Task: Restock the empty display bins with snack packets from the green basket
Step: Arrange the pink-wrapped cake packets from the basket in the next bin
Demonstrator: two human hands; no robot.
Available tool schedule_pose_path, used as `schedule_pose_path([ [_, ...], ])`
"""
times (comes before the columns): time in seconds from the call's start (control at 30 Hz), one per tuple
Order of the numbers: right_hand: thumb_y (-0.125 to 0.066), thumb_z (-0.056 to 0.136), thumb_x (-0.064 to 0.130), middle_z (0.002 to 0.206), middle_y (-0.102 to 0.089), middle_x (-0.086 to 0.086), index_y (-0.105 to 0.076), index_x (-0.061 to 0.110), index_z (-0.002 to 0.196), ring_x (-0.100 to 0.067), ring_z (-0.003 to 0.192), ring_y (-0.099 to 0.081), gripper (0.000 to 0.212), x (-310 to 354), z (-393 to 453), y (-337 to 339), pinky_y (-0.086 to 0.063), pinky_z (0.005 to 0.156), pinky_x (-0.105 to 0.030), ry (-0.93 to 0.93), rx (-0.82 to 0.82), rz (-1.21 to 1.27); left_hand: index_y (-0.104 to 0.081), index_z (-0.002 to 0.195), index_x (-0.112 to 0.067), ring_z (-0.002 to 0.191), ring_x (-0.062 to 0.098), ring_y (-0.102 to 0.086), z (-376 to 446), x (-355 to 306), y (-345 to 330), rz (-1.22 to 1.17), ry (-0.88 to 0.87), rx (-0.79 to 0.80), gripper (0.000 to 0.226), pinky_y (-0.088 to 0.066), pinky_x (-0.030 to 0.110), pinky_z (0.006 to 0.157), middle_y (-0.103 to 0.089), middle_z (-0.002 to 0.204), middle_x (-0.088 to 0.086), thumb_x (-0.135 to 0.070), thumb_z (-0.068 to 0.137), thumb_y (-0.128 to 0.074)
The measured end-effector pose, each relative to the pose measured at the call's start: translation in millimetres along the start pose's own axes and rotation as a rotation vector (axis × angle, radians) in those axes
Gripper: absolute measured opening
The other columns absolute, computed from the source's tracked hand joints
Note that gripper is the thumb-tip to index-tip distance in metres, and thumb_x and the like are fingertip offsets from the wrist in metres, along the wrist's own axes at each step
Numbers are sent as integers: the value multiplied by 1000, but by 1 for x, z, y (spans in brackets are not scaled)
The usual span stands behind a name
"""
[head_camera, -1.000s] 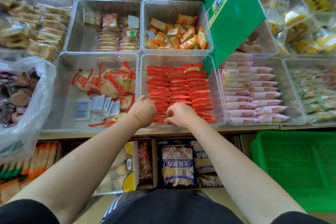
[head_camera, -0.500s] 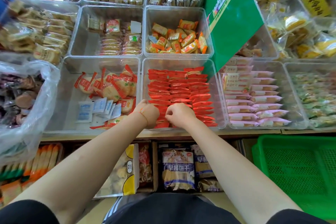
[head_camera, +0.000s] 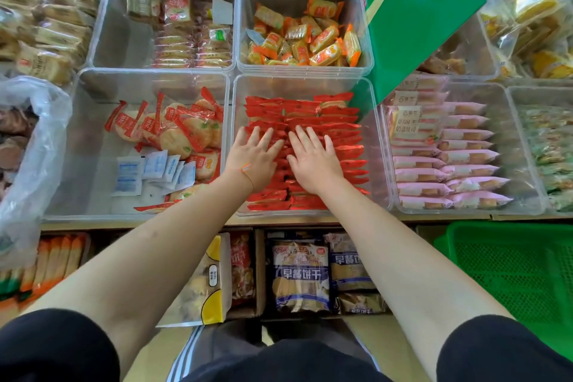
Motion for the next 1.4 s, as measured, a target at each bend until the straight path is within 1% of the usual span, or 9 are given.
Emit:
schedule_pose_path([
  [0.17, -18, 106, 36, 167, -2, 1, -4, 24, 159, -21, 153, -1, 56, -26, 1, -1, -4, 122, -49, -51, -2, -38, -29, 152, -28, 147, 37, -21, 4, 11, 6, 62, -7, 2, 54, -9, 52, 118, -20, 162, 9, -47, 103, -20],
  [0.27, -28, 104, 29, 162, -25, -6, -26, 16, 155, -26, 149, -20, 52, -22, 6, 18, -16, 118, -49, -42, -84, 32, -51, 139, -24, 141, 31, -31, 7, 19, 23, -96, -16, -136, 52, -18, 47, 116, -37, 154, 9, -48, 101, -26],
  [0.33, -37, 100, 24, 149, -44, -10, -42, 10, 145, -28, 137, -38, 47, -23, 12, 41, -29, 109, -48, -52, -243, 60, -42, 146, -19, 146, 31, -24, 13, 28, 28, -180, 11, -211, 54, -16, 46, 118, -31, 157, 11, -46, 100, -31],
  [0.47, -44, 98, 19, 141, -52, -12, -49, 7, 138, -30, 131, -45, 43, -29, 36, 57, -34, 105, -47, -72, -344, 99, -18, 156, -19, 150, 29, -13, 36, 37, 30, -193, 31, -201, 67, -10, 49, 121, -16, 163, 10, -49, 99, -32],
  [0.67, -45, 100, 20, 112, -65, -4, -65, 13, 114, -27, 108, -54, 25, -34, 76, 77, -36, 88, -40, -86, -412, 66, -31, 151, -16, 142, 29, -33, 50, 40, 25, -92, 33, -136, 70, -15, 51, 118, -36, 156, 9, -56, 94, -33],
  [0.93, -55, 90, 6, 101, -62, -3, -62, 17, 97, -27, 103, -57, 14, -20, 102, 68, -38, 91, -39, 36, -189, -28, -34, 150, -17, 139, 28, -38, 50, 39, 28, -113, 25, -148, 71, -16, 51, 117, -40, 153, 9, -58, 92, -33],
  [1.1, -50, 90, 0, 101, -65, -9, -65, 10, 100, -32, 99, -60, 21, -25, 106, 76, -44, 82, -39, -25, -190, -112, -34, 151, -18, 140, 28, -36, 49, 39, 29, -138, 26, -144, 72, -14, 50, 117, -38, 154, 8, -59, 92, -34],
  [1.27, -46, 100, 18, 96, -68, -7, -69, 12, 98, -30, 89, -65, 24, -8, 104, 87, -43, 76, -35, 36, -238, -68, -34, 151, -17, 141, 28, -35, 49, 41, 30, -150, 33, -140, 72, -13, 49, 117, -37, 155, 9, -59, 91, -34],
  [1.4, -47, 96, 4, 93, -67, -11, -61, 8, 98, -33, 84, -65, 15, -36, 101, 97, -36, 61, -33, -86, -288, -100, -33, 151, -17, 141, 28, -34, 49, 40, 30, -148, 33, -133, 73, -13, 49, 117, -36, 156, 9, -60, 91, -33],
])
Point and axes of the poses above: each hand's wrist, its own z-axis towards the middle knuckle, its own y-axis out of the back of the hand, x = y × z, the point moved 10 cm from there along z, towards the middle knuckle
